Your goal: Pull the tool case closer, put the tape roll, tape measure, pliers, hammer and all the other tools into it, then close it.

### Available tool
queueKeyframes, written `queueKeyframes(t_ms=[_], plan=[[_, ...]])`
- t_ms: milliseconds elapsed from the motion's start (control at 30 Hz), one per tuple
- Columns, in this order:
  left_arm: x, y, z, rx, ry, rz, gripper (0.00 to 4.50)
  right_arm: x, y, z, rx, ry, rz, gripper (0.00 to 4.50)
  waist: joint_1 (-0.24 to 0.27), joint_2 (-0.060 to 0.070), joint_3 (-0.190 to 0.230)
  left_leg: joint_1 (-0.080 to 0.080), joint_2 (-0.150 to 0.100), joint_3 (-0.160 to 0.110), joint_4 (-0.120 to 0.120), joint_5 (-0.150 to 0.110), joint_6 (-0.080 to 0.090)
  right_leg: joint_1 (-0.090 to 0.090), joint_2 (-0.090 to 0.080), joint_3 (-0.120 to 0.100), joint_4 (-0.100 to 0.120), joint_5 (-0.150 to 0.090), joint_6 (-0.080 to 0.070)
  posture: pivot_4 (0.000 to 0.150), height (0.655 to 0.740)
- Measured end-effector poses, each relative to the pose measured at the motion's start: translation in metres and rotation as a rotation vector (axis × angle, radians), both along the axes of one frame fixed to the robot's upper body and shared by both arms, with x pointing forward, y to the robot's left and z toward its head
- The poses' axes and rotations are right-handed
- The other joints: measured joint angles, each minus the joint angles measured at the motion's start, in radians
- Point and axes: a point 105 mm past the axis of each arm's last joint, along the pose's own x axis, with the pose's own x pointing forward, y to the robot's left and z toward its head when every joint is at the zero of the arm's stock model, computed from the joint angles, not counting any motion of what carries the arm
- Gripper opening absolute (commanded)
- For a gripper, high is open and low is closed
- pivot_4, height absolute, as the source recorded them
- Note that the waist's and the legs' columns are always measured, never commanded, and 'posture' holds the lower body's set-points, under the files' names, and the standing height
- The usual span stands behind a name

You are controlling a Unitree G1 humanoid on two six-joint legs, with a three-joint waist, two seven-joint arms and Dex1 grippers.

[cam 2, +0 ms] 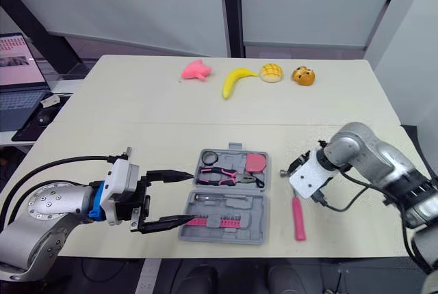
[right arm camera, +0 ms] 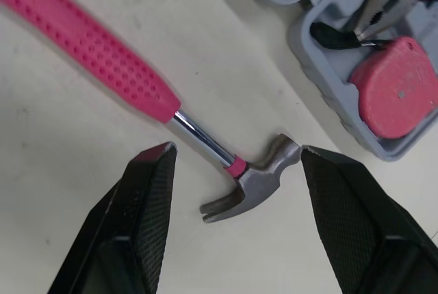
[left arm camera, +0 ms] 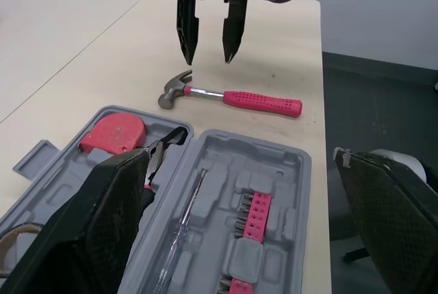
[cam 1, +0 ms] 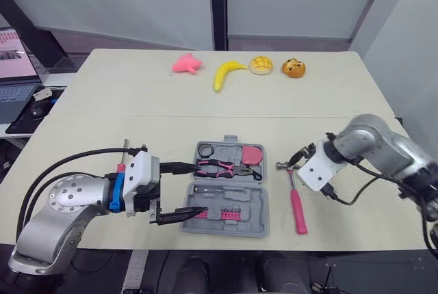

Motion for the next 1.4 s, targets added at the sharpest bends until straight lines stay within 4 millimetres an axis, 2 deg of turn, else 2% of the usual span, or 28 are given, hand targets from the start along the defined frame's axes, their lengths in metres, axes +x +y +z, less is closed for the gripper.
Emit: queueKeyframes(t_ms=[200, 500, 700, 867, 1100, 1233, 1400], plan=[[-0.002, -0.008, 0.001, -0.009, -0.01, -0.007, 4.5, 0.007, 0.009, -0.021, -0.17, 0.022, 0.22, 3.02, 0.003, 0.0, 0.0, -0.001, 0.0, 0.0, 0.0, 0.0, 0.0, 0.0, -0.001, -0.001, 0.0, 0.0, 0.0, 0.15, 0.74], [-0.004, -0.015, 0.002, -0.01, -0.011, 0.019, 4.5, 0.016, 0.002, -0.045, -0.226, 0.036, 0.328, 3.02, 0.002, 0.0, 0.0, 0.0, 0.0, 0.0, 0.0, 0.0, 0.0, 0.0, -0.001, 0.0, 0.001, 0.0, 0.0, 0.15, 0.74], [-0.007, -0.018, 0.003, -0.019, -0.003, 0.025, 4.5, 0.019, 0.002, -0.049, -0.201, 0.01, 0.375, 2.0, -0.001, -0.002, -0.001, 0.003, 0.0, 0.0, 0.0, 0.0, -0.001, 0.002, 0.0, 0.0, 0.002, 0.0, -0.001, 0.15, 0.74], [-0.005, -0.018, 0.004, -0.022, -0.001, 0.036, 4.5, 0.02, 0.0, -0.053, -0.18, 0.002, 0.38, 1.33, -0.005, -0.002, -0.001, 0.019, 0.0, 0.0, -0.001, 0.0, 0.0, 0.017, 0.001, 0.001, 0.001, 0.0, -0.003, 0.15, 0.74], [-0.005, -0.02, 0.005, -0.029, -0.003, 0.032, 4.5, 0.022, 0.006, -0.055, -0.14, -0.012, 0.388, 0.49, -0.014, -0.004, -0.002, 0.019, 0.001, -0.001, 0.0, 0.0, 0.0, 0.017, 0.001, 0.001, 0.002, 0.001, -0.003, 0.15, 0.74], [-0.005, -0.02, 0.005, -0.03, -0.002, 0.032, 4.5, 0.021, 0.012, -0.055, -0.122, -0.003, 0.389, 0.24, -0.018, -0.004, -0.002, 0.018, 0.001, -0.001, 0.0, 0.0, 0.0, 0.016, 0.001, 0.0, 0.002, 0.001, -0.003, 0.15, 0.74], [-0.004, -0.02, 0.005, -0.031, -0.004, 0.033, 4.5, 0.018, 0.014, -0.053, -0.116, 0.025, 0.372, 0.24, -0.016, -0.003, -0.002, 0.017, 0.0, -0.001, -0.001, 0.0, 0.0, 0.015, 0.001, 0.0, 0.002, 0.001, -0.003, 0.15, 0.74]])
